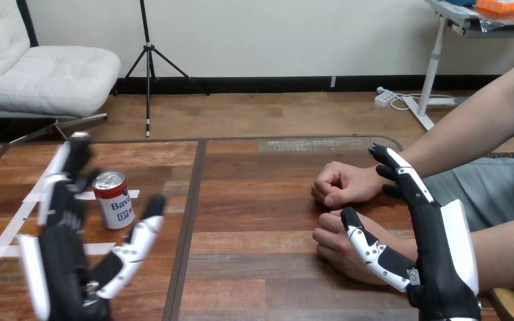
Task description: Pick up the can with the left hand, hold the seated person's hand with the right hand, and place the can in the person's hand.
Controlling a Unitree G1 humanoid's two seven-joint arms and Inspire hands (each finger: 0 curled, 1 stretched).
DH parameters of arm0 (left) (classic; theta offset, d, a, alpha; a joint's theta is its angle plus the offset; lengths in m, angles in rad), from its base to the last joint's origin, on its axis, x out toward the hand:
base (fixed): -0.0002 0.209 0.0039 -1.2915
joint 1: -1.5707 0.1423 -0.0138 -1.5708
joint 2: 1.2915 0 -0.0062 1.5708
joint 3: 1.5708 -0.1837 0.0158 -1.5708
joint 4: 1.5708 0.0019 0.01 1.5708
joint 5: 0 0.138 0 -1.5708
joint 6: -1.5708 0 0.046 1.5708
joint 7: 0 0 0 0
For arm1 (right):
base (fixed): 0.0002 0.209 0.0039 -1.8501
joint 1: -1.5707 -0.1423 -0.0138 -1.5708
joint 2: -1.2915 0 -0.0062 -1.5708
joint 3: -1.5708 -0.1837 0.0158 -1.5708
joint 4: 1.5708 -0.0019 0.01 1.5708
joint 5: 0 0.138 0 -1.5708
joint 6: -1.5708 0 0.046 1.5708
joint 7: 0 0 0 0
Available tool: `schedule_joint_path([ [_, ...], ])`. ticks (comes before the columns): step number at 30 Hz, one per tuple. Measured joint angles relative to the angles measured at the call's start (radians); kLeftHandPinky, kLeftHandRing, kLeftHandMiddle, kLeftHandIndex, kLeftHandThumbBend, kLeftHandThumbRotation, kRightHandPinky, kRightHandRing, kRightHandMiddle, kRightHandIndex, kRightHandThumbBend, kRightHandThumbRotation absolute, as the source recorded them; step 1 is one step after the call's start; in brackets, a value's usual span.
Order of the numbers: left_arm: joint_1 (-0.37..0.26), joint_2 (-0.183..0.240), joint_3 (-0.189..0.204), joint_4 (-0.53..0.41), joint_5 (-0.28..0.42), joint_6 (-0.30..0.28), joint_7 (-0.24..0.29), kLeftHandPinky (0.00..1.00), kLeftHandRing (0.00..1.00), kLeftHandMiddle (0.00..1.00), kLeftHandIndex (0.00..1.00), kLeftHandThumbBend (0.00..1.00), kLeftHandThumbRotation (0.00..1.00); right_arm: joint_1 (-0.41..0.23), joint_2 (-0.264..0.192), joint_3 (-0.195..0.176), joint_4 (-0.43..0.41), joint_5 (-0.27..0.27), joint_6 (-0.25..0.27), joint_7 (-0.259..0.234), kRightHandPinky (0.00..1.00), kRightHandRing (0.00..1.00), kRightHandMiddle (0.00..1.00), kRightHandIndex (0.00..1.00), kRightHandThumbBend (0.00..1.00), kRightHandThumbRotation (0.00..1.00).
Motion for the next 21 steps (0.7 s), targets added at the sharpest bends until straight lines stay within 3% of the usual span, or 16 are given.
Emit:
schedule_joint_path([
  [13,-0.055,0.009,0.088,0.04,0.086,-0.021,0.115,0.84,0.88,0.87,0.85,0.6,0.15,0.0,0.0,0.001,0.0,0.003,0.0,0.001,0.8,0.86,0.89,0.87,0.44,0.0],
  [21,-0.095,0.018,0.128,0.057,0.169,0.008,0.196,0.82,0.86,0.87,0.85,0.63,0.17,0.0,0.0,0.001,0.0,0.003,0.0,0.001,0.8,0.86,0.89,0.87,0.43,0.0],
])
